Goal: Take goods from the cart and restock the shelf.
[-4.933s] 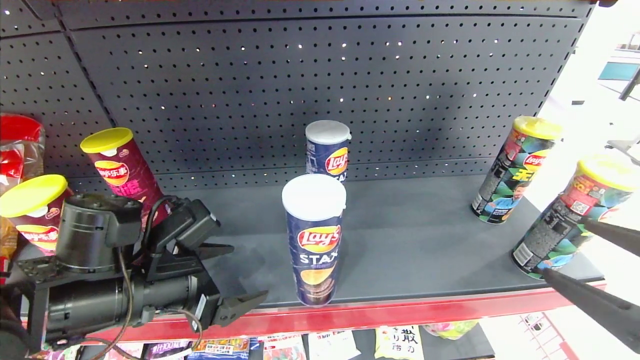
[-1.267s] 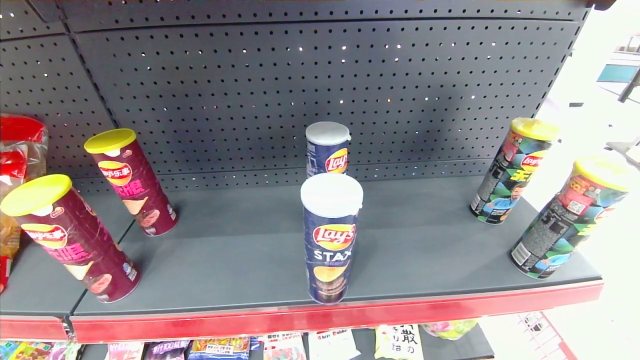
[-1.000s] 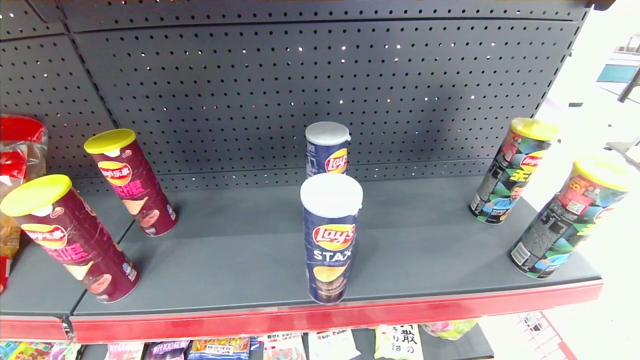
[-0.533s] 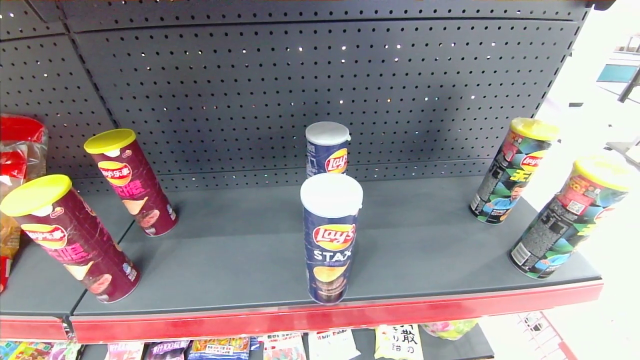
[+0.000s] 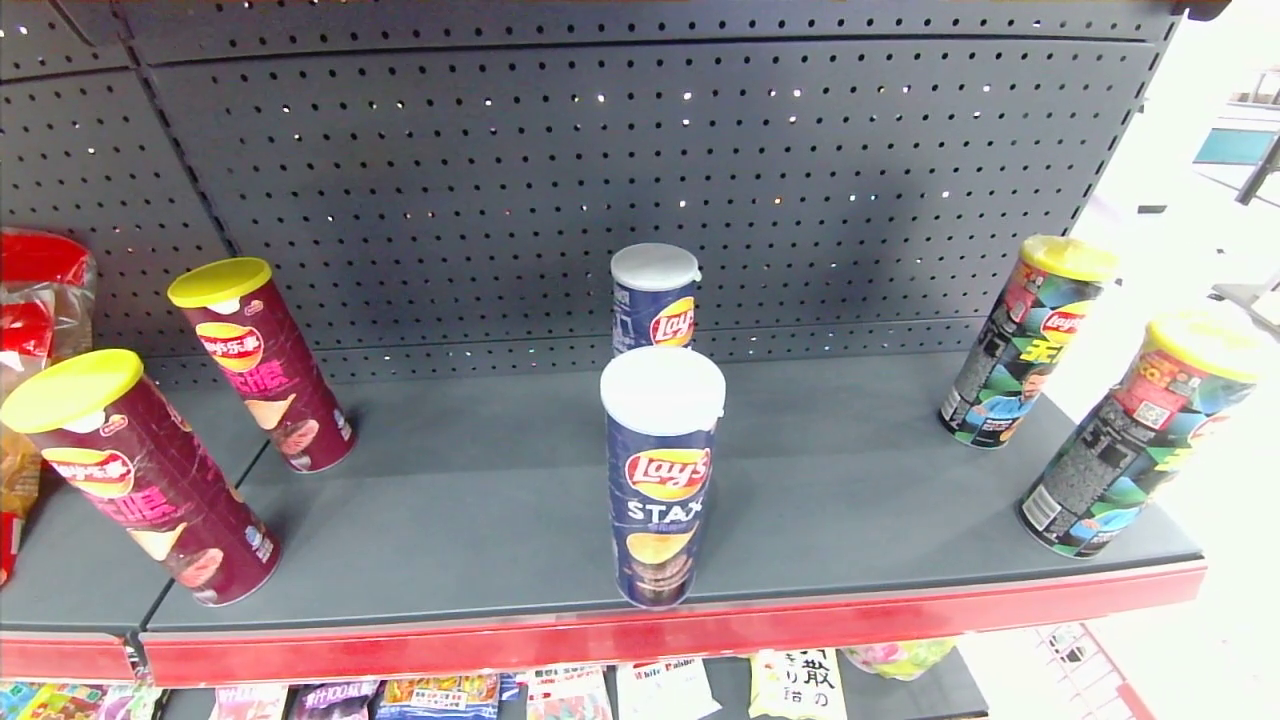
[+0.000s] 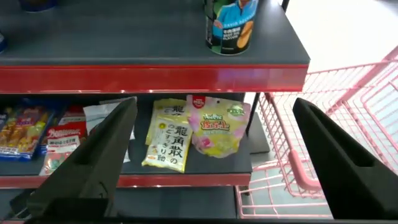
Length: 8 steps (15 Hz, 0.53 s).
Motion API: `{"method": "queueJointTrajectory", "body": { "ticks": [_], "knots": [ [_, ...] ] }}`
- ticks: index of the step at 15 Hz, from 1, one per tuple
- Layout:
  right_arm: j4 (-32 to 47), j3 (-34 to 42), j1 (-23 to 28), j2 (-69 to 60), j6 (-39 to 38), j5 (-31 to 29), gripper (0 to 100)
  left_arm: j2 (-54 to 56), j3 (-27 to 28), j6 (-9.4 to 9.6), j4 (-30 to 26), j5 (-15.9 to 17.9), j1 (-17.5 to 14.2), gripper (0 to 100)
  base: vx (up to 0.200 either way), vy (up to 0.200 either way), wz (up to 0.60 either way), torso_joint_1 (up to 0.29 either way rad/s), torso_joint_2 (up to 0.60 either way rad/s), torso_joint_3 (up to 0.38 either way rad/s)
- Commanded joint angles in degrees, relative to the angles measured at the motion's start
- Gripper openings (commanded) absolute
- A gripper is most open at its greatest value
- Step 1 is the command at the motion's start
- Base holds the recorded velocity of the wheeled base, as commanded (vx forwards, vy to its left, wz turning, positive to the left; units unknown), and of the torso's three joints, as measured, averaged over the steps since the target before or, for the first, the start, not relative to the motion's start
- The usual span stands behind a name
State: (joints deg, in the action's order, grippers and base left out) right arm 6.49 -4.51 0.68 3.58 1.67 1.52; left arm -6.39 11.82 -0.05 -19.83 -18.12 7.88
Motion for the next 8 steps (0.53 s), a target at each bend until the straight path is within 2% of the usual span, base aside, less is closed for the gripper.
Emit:
{"method": "queueJointTrajectory", "body": {
  "ticks": [1, 2, 3, 4, 5, 6, 7, 8],
  "knots": [
    [0.0, 0.0, 0.4, -0.6, 0.1, -0.3, 100, 2.5, -2.1, -0.39, 1.6, 7.5, -4.7, 100, 0.000, 0.000, 0.00, 0.000, 0.00, 0.000],
    [-0.2, 0.1, -0.1, -1.8, 0.1, -0.3, 100, 2.1, -3.2, -0.83, 4.3, 9.3, -4.7, 100, 0.000, 0.000, 0.00, 0.000, 0.00, 0.000],
    [-0.9, 0.7, -0.8, -3.6, 0.6, 0.0, 100, 2.1, -10.2, -1.01, 21.2, 16.7, -4.7, 100, 0.000, 0.000, 0.00, 0.000, 0.00, 0.000],
    [-4.2, 2.1, -0.8, -3.6, 1.8, -0.4, 100, 2.1, -11.8, -0.65, 25.2, 24.4, -4.7, 100, 0.000, 0.000, 0.00, 0.000, 0.00, 0.000],
    [-7.3, 3.3, -0.8, -3.6, 1.8, -0.5, 100, 2.1, -11.2, 0.66, 21.6, 28.4, -4.7, 100, 0.000, 0.000, 0.00, 0.000, 0.00, 0.000],
    [-7.5, 3.4, -0.8, -3.6, 1.2, 0.1, 100, 2.1, -10.9, 2.16, 20.5, 30.2, -4.7, 100, 0.000, 0.000, 0.00, 0.000, 0.00, 0.000],
    [-7.0, 4.5, -0.8, -3.6, 1.0, 0.2, 100, 2.1, -10.8, 2.33, 20.4, 29.3, -4.9, 100, 0.000, 0.000, 0.00, 0.000, 0.00, 0.000],
    [-6.7, 4.5, -0.8, -3.6, 0.8, 0.3, 100, 1.9, -10.9, 2.33, 20.5, 23.8, -7.2, 100, 0.000, 0.000, 0.00, 0.000, 0.00, 0.000]
  ]
}}
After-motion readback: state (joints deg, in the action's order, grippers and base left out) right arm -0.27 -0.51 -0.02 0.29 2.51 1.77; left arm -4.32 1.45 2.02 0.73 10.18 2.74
